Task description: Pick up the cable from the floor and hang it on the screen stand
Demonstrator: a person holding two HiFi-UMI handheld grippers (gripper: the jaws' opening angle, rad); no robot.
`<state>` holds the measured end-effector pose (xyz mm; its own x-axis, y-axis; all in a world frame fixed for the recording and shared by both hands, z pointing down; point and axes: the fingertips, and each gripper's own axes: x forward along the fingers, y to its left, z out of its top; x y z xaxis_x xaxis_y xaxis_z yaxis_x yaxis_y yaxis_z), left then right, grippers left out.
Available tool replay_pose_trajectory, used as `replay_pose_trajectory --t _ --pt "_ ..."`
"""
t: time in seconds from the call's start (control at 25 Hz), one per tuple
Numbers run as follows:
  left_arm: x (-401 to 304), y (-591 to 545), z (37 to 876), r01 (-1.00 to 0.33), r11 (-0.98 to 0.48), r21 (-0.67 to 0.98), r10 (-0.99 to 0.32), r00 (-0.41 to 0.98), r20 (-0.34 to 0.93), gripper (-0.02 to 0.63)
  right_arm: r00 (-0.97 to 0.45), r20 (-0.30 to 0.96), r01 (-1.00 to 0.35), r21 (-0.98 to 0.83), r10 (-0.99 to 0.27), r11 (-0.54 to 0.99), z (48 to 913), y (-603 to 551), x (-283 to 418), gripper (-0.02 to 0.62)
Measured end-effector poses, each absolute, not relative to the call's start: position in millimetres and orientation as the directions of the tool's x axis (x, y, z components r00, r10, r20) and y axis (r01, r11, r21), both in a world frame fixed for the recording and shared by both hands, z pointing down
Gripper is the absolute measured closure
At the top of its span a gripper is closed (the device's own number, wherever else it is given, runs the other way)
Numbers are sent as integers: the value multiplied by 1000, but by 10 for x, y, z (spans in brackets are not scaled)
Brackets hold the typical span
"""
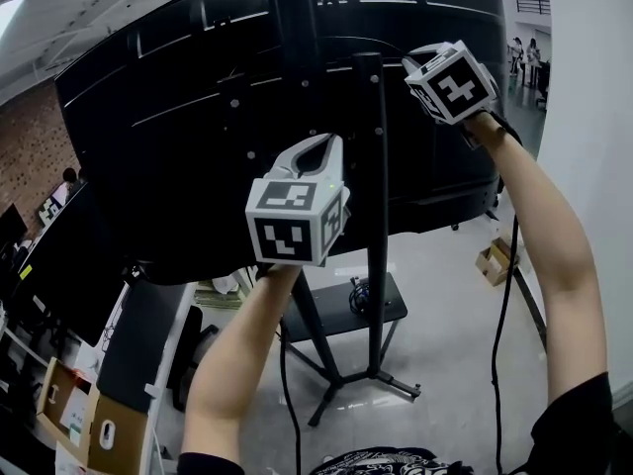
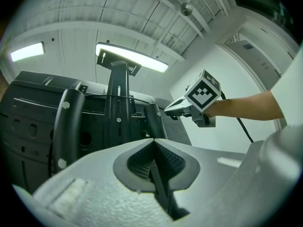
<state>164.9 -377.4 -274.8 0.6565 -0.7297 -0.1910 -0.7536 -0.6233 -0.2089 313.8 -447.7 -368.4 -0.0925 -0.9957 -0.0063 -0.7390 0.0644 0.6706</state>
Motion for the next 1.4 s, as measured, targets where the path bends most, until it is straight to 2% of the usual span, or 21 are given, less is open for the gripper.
replay_pose_trajectory --t 0.24,0.48,0.68,0.8,0.88,0.96,1.4 --pt "1773 -3757 -2641 -762 -610 -216 -744 645 -175 606 -149 25 -838 527 -989 140 -3374 -4539 3086 572" --pt "1829 -3752 -2492 -785 -588 -195 -773 616 -150 606 -250 13 -868 440 -968 230 -3093 -4583 2924 572" --pt "1783 -3743 -2320 -813 -556 -174 -807 578 -123 606 -335 -102 -893 352 -937 281 -2986 -4563 2863 569" --pt "1733 -3737 -2164 -834 -529 -157 -833 546 -95 606 -330 -215 -900 365 -919 238 -3013 -4442 2872 561" --pt "1710 -3715 -2060 -845 -514 -150 -846 528 -75 606 -327 -247 -896 388 -912 216 -2982 -4345 2855 565" --pt "1696 -3685 -1961 -852 -503 -146 -855 515 -55 606 -331 -245 -891 400 -911 216 -2879 -4271 2824 549" --pt "1572 -3438 -1559 -859 -499 -110 -865 502 8 606 -384 -177 -896 307 -906 320 -2163 -3675 2441 555"
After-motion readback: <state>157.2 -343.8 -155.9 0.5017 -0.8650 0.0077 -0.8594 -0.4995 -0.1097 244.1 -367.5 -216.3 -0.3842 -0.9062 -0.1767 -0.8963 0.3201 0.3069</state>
